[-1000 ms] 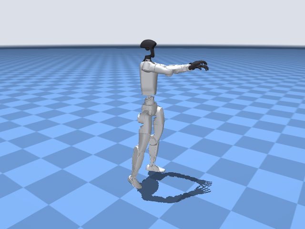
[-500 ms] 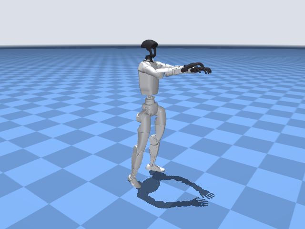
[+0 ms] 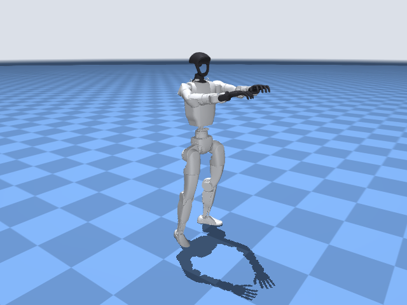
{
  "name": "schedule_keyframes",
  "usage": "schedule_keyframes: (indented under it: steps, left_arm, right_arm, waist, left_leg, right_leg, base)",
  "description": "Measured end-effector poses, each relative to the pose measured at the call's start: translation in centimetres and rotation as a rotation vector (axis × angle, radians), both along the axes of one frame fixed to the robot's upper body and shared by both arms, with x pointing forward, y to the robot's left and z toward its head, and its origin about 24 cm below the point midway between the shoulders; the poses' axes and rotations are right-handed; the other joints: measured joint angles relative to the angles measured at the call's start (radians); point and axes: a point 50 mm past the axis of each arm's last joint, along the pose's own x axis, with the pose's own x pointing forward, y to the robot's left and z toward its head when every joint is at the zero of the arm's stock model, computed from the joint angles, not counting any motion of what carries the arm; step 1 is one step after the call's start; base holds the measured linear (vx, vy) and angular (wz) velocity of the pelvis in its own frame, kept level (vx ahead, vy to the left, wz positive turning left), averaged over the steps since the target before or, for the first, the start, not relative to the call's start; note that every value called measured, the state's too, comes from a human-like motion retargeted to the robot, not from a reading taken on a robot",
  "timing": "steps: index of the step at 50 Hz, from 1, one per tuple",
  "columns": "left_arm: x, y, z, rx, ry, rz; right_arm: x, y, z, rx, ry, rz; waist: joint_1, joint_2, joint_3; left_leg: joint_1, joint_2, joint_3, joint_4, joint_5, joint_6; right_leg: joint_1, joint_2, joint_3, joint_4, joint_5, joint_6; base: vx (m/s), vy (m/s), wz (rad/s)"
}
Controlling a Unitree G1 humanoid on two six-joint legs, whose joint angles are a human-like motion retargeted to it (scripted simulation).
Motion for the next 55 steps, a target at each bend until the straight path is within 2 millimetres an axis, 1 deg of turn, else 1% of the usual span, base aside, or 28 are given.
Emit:
schedule_keyframes:
  steps: [2, 4, 5, 8, 10, 12, 14, 18, 20, 22, 24, 28, 30, 32, 35, 38, 40, 41, 43, 45, 48, 50, 52, 55]
  left_arm:
    - [-0.1, -0.5, 0.6, -0.017, -0.023, -0.016]
    - [-0.2, -1.1, 0.6, -0.005, -0.023, -0.033]
    - [-0.2, -1.4, 0.4, 0.010, -0.016, -0.042]
    - [-0.3, -2.5, -1.2, 0.100, 0.035, -0.068]
    - [-0.4, -3.3, -2.2, 0.158, 0.069, -0.082]
    - [-0.4, -3.9, -2.8, 0.176, 0.086, -0.088]
    - [-0.4, -4.5, -2.7, 0.153, 0.083, -0.091]
    - [-0.6, -5.6, -1.3, 0.048, 0.039, -0.106]
    - [-0.8, -6.2, -0.5, 0.005, 0.014, -0.121]
    - [-0.9, -6.8, -0.2, -0.018, 0.003, -0.137]
    - [-1.0, -7.4, -0.5, -0.023, 0.014, -0.149]
    - [-1.2, -8.3, -2.7, 0.032, 0.092, -0.162]
    - [-1.2, -8.4, -3.9, 0.074, 0.130, -0.165]
    - [-1.2, -8.1, -4.6, 0.100, 0.147, -0.163]
    - [-1.1, -7.2, -4.4, 0.094, 0.134, -0.153]
    - [-0.9, -5.7, -3.0, 0.039, 0.087, -0.134]
    - [-0.8, -4.6, -2.0, 0.001, 0.052, -0.116]
    - [-0.7, -4.0, -1.6, -0.012, 0.041, -0.103]
    - [-0.5, -2.7, -1.2, -0.027, 0.031, -0.073]
    - [-0.2, -1.5, -1.5, -0.017, 0.046, -0.039]
    - [0.1, -0.2, -2.8, 0.051, 0.109, 0.000]
    - [0.1, 0.4, -3.8, 0.110, 0.152, 0.010]
    - [0.0, 0.7, -4.4, 0.150, 0.172, 0.008]
    - [-0.2, 1.1, -4.0, 0.148, 0.151, 0.004]
  right_arm:
    - [0.1, -0.5, 0.3, 0.024, -0.021, -0.019]
    - [0.1, -0.9, 1.1, 0.057, -0.059, -0.031]
    - [0.0, -1.1, 1.7, 0.074, -0.081, -0.034]
    - [-0.3, -1.4, 3.0, 0.101, -0.130, -0.026]
    - [-0.5, -1.5, 3.3, 0.092, -0.139, -0.014]
    - [-0.6, -1.6, 2.9, 0.060, -0.118, -0.005]
    - [-0.6, -1.6, 2.0, 0.018, -0.075, -0.002]
    - [-0.5, -1.8, 0.0, -0.044, 0.021, -0.012]
    - [-0.4, -1.9, -0.3, -0.044, 0.034, -0.023]
    - [-0.3, -2.0, 0.1, -0.018, 0.012, -0.032]
    - [-0.3, -2.1, 1.2, 0.019, -0.032, -0.039]
    - [-0.4, -2.3, 3.7, 0.086, -0.121, -0.044]
    - [-0.5, -2.4, 4.4, 0.097, -0.143, -0.046]
    - [-0.5, -2.6, 4.3, 0.083, -0.139, -0.049]
    - [-0.3, -2.8, 2.8, 0.034, -0.089, -0.056]
    - [-0.2, -2.9, 0.5, -0.008, -0.009, -0.065]
    - [-0.1, -3.0, -0.6, -0.010, 0.029, -0.074]
    - [0.0, -3.0, -0.7, 0.002, 0.033, -0.078]
    - [0.0, -3.1, -0.6, 0.035, 0.022, -0.086]
    - [0.0, -3.2, 0.2, 0.078, -0.017, -0.090]
    - [-0.2, -3.2, 1.8, 0.129, -0.083, -0.085]
    - [-0.3, -3.3, 2.5, 0.132, -0.107, -0.078]
    - [-0.4, -3.3, 2.4, 0.103, -0.096, -0.070]
    - [-0.4, -3.1, 1.2, 0.045, -0.042, -0.061]
  waist:
    - [-0.015, 0.006, 0.000]
    - [-0.030, 0.010, 0.000]
    - [-0.037, 0.013, 0.000]
    - [-0.060, 0.016, -0.001]
    - [-0.074, 0.017, -0.001]
    - [-0.088, 0.018, -0.001]
    - [-0.101, 0.019, -0.001]
    - [-0.124, 0.024, -0.002]
    - [-0.134, 0.026, -0.002]
    - [-0.142, 0.029, -0.003]
    - [-0.147, 0.030, -0.003]
    - [-0.149, 0.030, -0.002]
    - [-0.146, 0.029, -0.002]
    - [-0.139, 0.027, -0.001]
    - [-0.124, 0.024, 0.000]
    - [-0.105, 0.022, 0.002]
    - [-0.092, 0.022, 0.004]
    - [-0.084, 0.021, 0.004]
    - [-0.070, 0.020, 0.005]
    - [-0.055, 0.018, 0.006]
    - [-0.031, 0.011, 0.006]
    - [-0.014, 0.006, 0.005]
    - [0.005, 0.000, 0.002]
    - [0.033, -0.010, 0.000]
  left_leg:
    - [0.004, 0.003, 0.007, 0.000, 0.000, 0.000]
    - [0.008, 0.005, 0.013, 0.000, 0.000, 0.001]
    - [0.009, 0.006, 0.016, 0.000, 0.001, 0.001]
    - [0.013, 0.009, 0.024, 0.001, 0.001, 0.001]
    - [0.014, 0.011, 0.030, 0.001, 0.001, 0.001]
    - [0.015, 0.013, 0.035, 0.002, 0.001, 0.000]
    - [0.017, 0.015, 0.039, 0.002, 0.002, -0.001]
    - [0.018, 0.018, 0.047, 0.000, 0.003, -0.002]
    - [0.019, 0.020, 0.050, -0.001, 0.004, -0.003]
    - [0.018, 0.020, 0.051, -0.002, 0.005, -0.003]
    - [0.018, 0.021, 0.052, -0.003, 0.006, -0.003]
    - [0.016, 0.021, 0.050, -0.004, 0.007, -0.003]
    - [0.014, 0.021, 0.047, -0.003, 0.007, -0.003]
    - [0.012, 0.021, 0.042, -0.002, 0.007, -0.003]
    - [0.009, 0.021, 0.033, 0.001, 0.006, -0.003]
    - [0.004, 0.020, 0.019, 0.004, 0.005, -0.004]
    - [0.001, 0.020, 0.008, 0.007, 0.005, -0.003]
    - [-0.001, 0.019, 0.001, 0.008, 0.005, -0.003]
    - [-0.005, 0.018, -0.013, 0.010, 0.005, -0.003]
    - [-0.010, 0.016, -0.029, 0.012, 0.006, -0.002]
    - [-0.017, 0.013, -0.055, 0.014, 0.007, -0.002]
    - [-0.022, 0.011, -0.073, 0.015, 0.007, -0.004]
    - [-0.028, 0.009, -0.091, 0.017, 0.008, -0.005]
    - [-0.035, 0.006, -0.116, 0.017, 0.010, -0.008]
  right_leg:
    - [0.003, 0.004, 0.004, -0.005, 0.002, 0.002]
    - [0.005, 0.008, 0.009, -0.010, 0.004, 0.004]
    - [0.005, 0.009, 0.011, -0.012, 0.004, 0.005]
    - [0.005, 0.014, 0.018, -0.015, 0.005, 0.008]
    - [0.004, 0.017, 0.023, -0.016, 0.005, 0.009]
    - [0.002, 0.020, 0.027, -0.015, 0.004, 0.010]
    - [0.000, 0.023, 0.032, -0.014, 0.003, 0.010]
    - [-0.004, 0.028, 0.039, -0.012, 0.002, 0.010]
    - [-0.006, 0.030, 0.041, -0.012, 0.002, 0.010]
    - [-0.007, 0.032, 0.043, -0.013, 0.002, 0.011]
    - [-0.008, 0.033, 0.043, -0.016, 0.003, 0.012]
    - [-0.005, 0.034, 0.041, -0.022, 0.004, 0.013]
    - [-0.004, 0.033, 0.038, -0.025, 0.005, 0.012]
    - [-0.002, 0.032, 0.033, -0.026, 0.004, 0.011]
    - [0.002, 0.030, 0.024, -0.027, 0.003, 0.008]
    - [0.007, 0.026, 0.010, -0.026, 0.001, 0.005]
    - [0.011, 0.022, -0.001, -0.024, 0.000, 0.003]
    - [0.013, 0.020, -0.008, -0.024, -0.001, 0.002]
    - [0.019, 0.016, -0.022, -0.022, -0.003, 0.001]
    - [0.024, 0.011, -0.037, -0.022, -0.005, 0.000]
    - [0.034, 0.004, -0.062, -0.020, -0.008, -0.003]
    - [0.040, -0.001, -0.080, -0.018, -0.010, -0.005]
    - [0.046, -0.005, -0.098, -0.017, -0.012, -0.006]
    - [0.054, -0.010, -0.123, -0.014, -0.015, -0.010]
  base:
    - [0.04, -0.05, -0.18]
    - [0.03, -0.05, -0.17]
    - [0.03, -0.05, -0.16]
    - [0.01, -0.02, -0.05]
    - [0.00, 0.00, 0.00]
    - [0.00, 0.00, 0.00]
    - [0.00, 0.00, 0.00]
    - [0.00, 0.00, 0.00]
    - [0.00, 0.00, 0.00]
    - [0.00, 0.00, 0.00]
    - [0.00, 0.00, 0.00]
    - [0.00, 0.00, 0.00]
    - [0.00, 0.00, 0.00]
    - [0.00, 0.00, 0.00]
    - [0.00, 0.00, 0.06]
    - [0.00, 0.02, 0.23]
    - [0.00, 0.02, 0.29]
    - [0.00, 0.02, 0.33]
    - [0.00, 0.03, 0.37]
    - [0.00, 0.03, 0.41]
    - [0.00, 0.03, 0.45]
    - [0.01, 0.03, 0.47]
    - [0.01, 0.03, 0.46]
    - [0.01, 0.03, 0.44]
